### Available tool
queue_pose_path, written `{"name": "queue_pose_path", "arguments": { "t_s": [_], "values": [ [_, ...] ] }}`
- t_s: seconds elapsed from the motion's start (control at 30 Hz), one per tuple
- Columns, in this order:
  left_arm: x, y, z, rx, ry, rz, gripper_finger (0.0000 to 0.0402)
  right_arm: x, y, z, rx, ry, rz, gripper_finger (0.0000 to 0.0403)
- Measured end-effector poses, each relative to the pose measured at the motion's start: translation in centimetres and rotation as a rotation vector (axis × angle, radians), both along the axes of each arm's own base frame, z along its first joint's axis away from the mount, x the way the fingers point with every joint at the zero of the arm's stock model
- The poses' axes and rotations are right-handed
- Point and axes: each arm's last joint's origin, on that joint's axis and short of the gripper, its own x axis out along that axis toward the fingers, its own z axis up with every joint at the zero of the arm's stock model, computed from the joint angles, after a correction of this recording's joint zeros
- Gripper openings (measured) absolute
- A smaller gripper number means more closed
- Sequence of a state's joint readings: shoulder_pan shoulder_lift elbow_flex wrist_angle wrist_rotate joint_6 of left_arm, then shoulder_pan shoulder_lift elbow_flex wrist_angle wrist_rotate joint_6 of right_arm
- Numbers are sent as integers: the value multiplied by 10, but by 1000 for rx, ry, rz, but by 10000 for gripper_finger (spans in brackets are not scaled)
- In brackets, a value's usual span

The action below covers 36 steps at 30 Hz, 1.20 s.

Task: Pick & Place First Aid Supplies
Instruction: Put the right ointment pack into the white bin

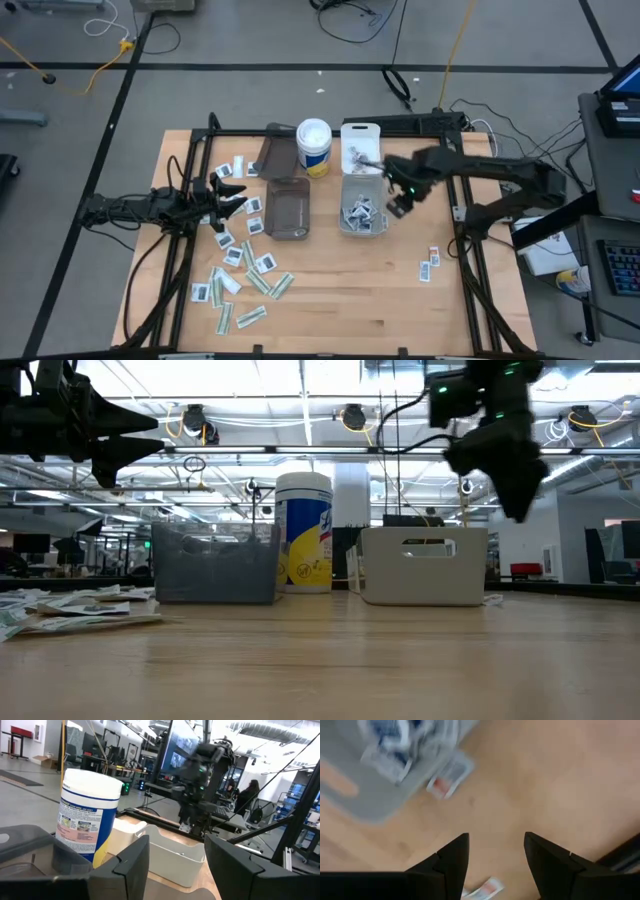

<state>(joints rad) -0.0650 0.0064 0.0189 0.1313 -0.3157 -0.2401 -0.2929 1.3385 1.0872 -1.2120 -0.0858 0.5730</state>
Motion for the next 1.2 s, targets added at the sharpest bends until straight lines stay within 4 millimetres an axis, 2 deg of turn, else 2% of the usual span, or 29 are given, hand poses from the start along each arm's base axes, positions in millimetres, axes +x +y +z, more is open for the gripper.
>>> {"name": "queue_pose_path", "arguments": {
  "t_s": [0.27,0.53,0.83,1.2],
  "values": [
    [0,0,0,0,0,0,196,-38,47,-16,94,32,-69,184],
    [0,0,0,0,0,0,196,-58,78,-27,142,85,-102,185],
    [0,0,0,0,0,0,196,-65,96,-30,129,101,-83,181],
    [0,0,0,0,0,0,196,-66,106,-81,107,100,-173,180]
  ]
}}
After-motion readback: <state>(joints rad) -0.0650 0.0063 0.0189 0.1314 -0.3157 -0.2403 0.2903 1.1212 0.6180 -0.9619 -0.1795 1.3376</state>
